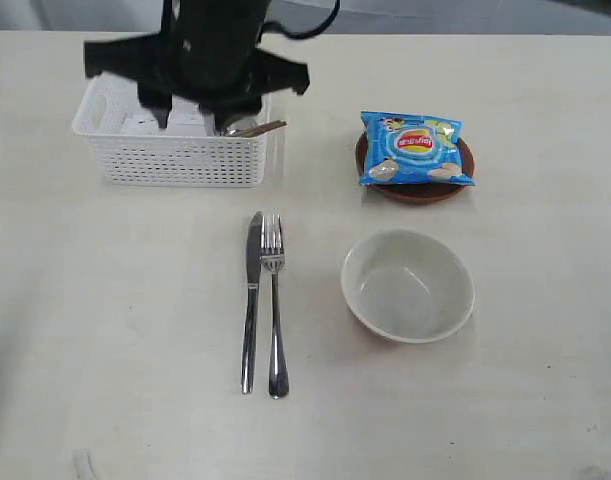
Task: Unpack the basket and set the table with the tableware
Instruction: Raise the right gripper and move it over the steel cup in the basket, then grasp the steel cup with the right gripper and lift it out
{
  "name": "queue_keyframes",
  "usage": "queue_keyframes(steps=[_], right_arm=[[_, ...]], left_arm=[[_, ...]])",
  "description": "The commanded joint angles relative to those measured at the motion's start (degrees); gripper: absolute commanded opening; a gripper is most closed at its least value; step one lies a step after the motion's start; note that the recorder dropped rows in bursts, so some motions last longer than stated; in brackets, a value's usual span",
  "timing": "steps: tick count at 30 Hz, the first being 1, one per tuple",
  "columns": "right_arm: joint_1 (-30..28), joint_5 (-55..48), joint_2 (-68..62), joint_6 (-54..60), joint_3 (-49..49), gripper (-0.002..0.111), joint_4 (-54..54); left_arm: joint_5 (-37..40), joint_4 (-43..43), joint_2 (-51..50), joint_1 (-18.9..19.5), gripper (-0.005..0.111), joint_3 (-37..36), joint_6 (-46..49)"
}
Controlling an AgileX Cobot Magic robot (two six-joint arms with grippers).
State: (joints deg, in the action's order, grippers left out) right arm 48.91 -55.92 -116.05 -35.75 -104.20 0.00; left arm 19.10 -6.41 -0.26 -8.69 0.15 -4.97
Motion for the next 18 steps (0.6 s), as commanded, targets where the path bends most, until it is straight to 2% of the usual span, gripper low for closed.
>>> queue_keyframes(steps=[1,3,10,18], right_arm=[[-5.02,-3.54,-4.1,5.85,-7.93,0.072,-1.58],[-6.2,-3.73,-6.26,7.95,-10.68,0.076,-3.05],[-8.64,-6.43,-16.91,16.79,-22.26,0.076,-4.52],[-8.84,-12.69,-28.17,20.6,-36.21,0.076,-1.76]], left_arm=[[-0.41,0.21,0.26,0.15,0.0,-0.15,0.09],[-0.41,0.21,0.26,0.15,0.0,-0.15,0.09],[-0.41,0.21,0.26,0.15,0.0,-0.15,0.09],[-0.41,0.21,0.26,0.15,0.0,-0.15,0.09]])
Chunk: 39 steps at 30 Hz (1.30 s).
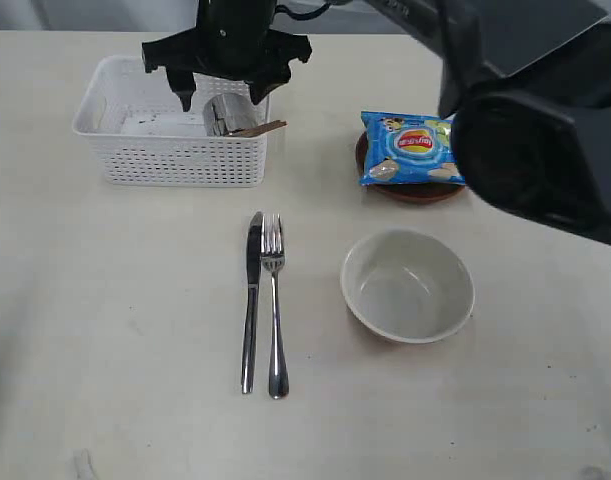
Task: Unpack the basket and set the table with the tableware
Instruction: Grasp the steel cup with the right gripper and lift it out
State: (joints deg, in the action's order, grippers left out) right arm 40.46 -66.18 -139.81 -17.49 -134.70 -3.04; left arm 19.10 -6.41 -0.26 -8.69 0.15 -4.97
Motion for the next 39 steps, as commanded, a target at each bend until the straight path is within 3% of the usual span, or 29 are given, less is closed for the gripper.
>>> queue_keyframes(steps=[1,8,25,28,31,34,39], right_arm=[[-0.39,-2.61,-5.52,2.62,-7.18,0.076,1.28],[-0.39,-3.78,-11.02,3.64,-13.28,0.076,3.39],[-0.39,-3.78,-14.48,3.91,-13.28,0.075,4.21],[-0.39,-3.78,-14.36,3.91,-13.45,0.061,4.21],[-0.39,-3.78,-14.24,3.91,-14.69,0.034,3.98],[-0.39,-3.78,-13.7,5.54,-16.49,-0.001,3.04],[-0.29,-3.78,-11.38,6.78,-20.34,0.0,2.28]], left_arm=[[-0.41,0.21,0.26,0.15,0.0,-0.15,0.09],[-0.41,0.73,0.26,0.15,0.0,-0.15,0.09],[-0.41,0.64,0.26,0.15,0.0,-0.15,0.09],[-0.41,0.64,0.26,0.15,0.0,-0.15,0.09],[-0.41,0.64,0.26,0.15,0.0,-0.15,0.09],[-0.41,0.64,0.26,0.15,0.0,-0.15,0.09],[-0.41,0.64,0.26,0.15,0.0,-0.15,0.09]])
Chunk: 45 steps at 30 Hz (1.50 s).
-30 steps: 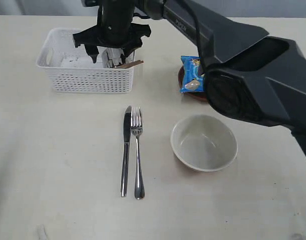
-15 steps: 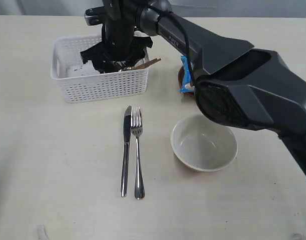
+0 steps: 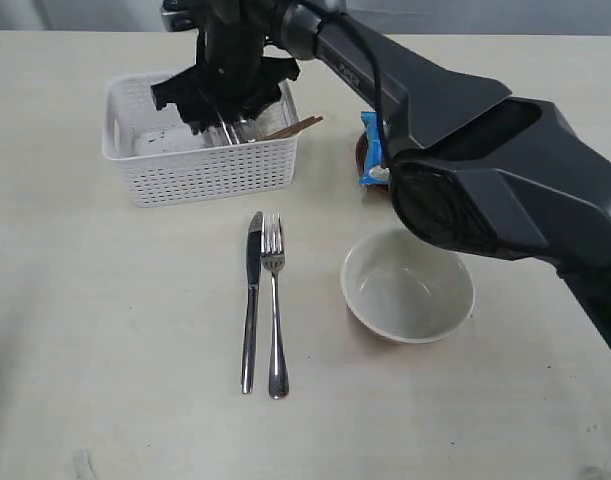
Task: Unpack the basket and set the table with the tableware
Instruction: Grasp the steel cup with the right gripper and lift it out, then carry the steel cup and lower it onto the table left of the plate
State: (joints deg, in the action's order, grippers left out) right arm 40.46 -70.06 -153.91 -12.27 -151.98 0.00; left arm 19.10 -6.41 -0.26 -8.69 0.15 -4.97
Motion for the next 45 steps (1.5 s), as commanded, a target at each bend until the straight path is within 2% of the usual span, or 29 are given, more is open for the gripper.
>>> queue_keyframes(steps=[1,7,11,20,22,24,28,31,36,41,45], right_arm=[[-0.29,0.1,3.35,1.82,-3.77,0.0,-0.76],[-0.29,0.1,5.54,3.1,-5.79,0.0,-0.76],[-0.29,0.1,6.4,3.35,-5.83,0.0,-4.85],[-1.04,0.1,12.2,3.24,-5.74,0.0,-2.73],[-1.17,0.1,14.28,2.68,-3.49,0.0,0.41],[-1.63,0.1,17.39,2.43,3.22,0.0,0.0],[-3.37,0.1,26.43,1.31,21.19,0.0,7.69],[-7.39,0.1,35.31,-2.01,33.3,0.0,6.29],[-12.13,8.83,40.86,-3.97,49.96,0.0,4.16],[-12.11,20.89,40.35,-5.52,55.89,0.0,3.94],[-12.36,27.21,37.76,-6.54,56.84,0.0,4.86]], left_arm=[[-0.41,0.64,0.26,0.15,0.0,-0.15,0.09],[-0.41,0.64,0.26,0.15,0.0,-0.15,0.09],[-0.41,0.64,0.26,0.15,0.0,-0.15,0.09],[-0.41,0.64,0.26,0.15,0.0,-0.15,0.09],[-0.41,0.64,0.26,0.15,0.0,-0.15,0.09],[-0.41,0.64,0.26,0.15,0.0,-0.15,0.09],[-0.41,0.64,0.26,0.15,0.0,-0.15,0.09],[-0.41,0.64,0.26,0.15,0.0,-0.15,0.09],[-0.41,0.64,0.26,0.15,0.0,-0.15,0.09],[-0.41,0.64,0.26,0.15,0.0,-0.15,0.09],[-0.41,0.64,0.26,0.15,0.0,-0.15,0.09]])
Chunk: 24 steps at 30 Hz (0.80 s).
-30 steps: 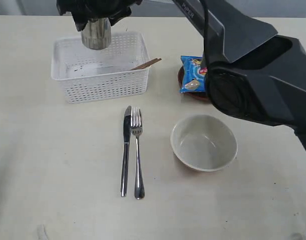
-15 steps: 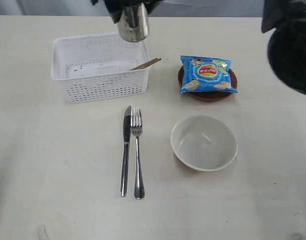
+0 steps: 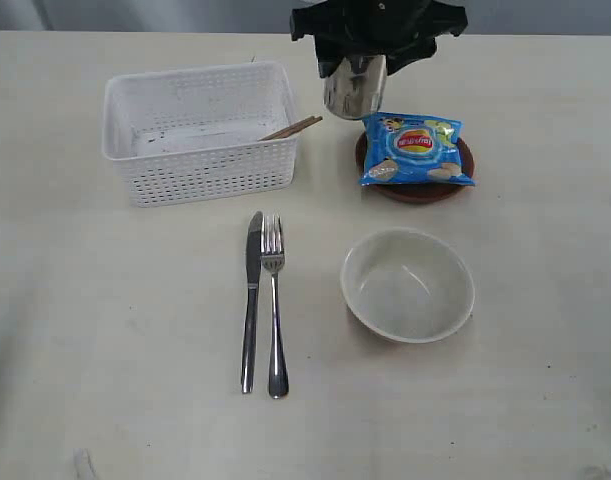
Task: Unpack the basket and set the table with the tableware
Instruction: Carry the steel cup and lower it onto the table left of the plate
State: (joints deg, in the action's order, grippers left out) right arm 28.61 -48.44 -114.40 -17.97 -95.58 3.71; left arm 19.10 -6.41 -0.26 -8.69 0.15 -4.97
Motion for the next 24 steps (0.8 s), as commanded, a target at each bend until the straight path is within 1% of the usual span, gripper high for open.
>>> queue_keyframes(steps=[1,4,7,11,14,19,24], right_arm=[[-0.51,6.92,-2.93,-0.83,0.44,0.0,1.59],[-0.39,9.32,-5.53,-0.92,0.44,0.0,-0.5],[0.12,11.31,-7.47,-0.92,0.32,0.0,-5.35],[3.11,12.58,-8.82,-0.92,0.32,0.0,-6.23],[5.43,14.14,-9.63,-0.92,0.32,0.0,-10.19],[7.61,17.32,-9.76,-0.92,0.09,0.0,-11.23],[9.11,17.32,-9.76,-0.92,-1.92,0.0,-11.62]], left_arm=[[-0.41,0.64,0.26,0.15,0.0,-0.15,0.09],[-0.41,0.64,0.26,0.15,0.0,-0.15,0.09],[-0.41,0.64,0.26,0.15,0.0,-0.15,0.09],[-0.41,0.64,0.26,0.15,0.0,-0.15,0.09],[-0.41,0.64,0.26,0.15,0.0,-0.15,0.09],[-0.41,0.64,0.26,0.15,0.0,-0.15,0.09],[-0.41,0.64,0.26,0.15,0.0,-0.15,0.09]])
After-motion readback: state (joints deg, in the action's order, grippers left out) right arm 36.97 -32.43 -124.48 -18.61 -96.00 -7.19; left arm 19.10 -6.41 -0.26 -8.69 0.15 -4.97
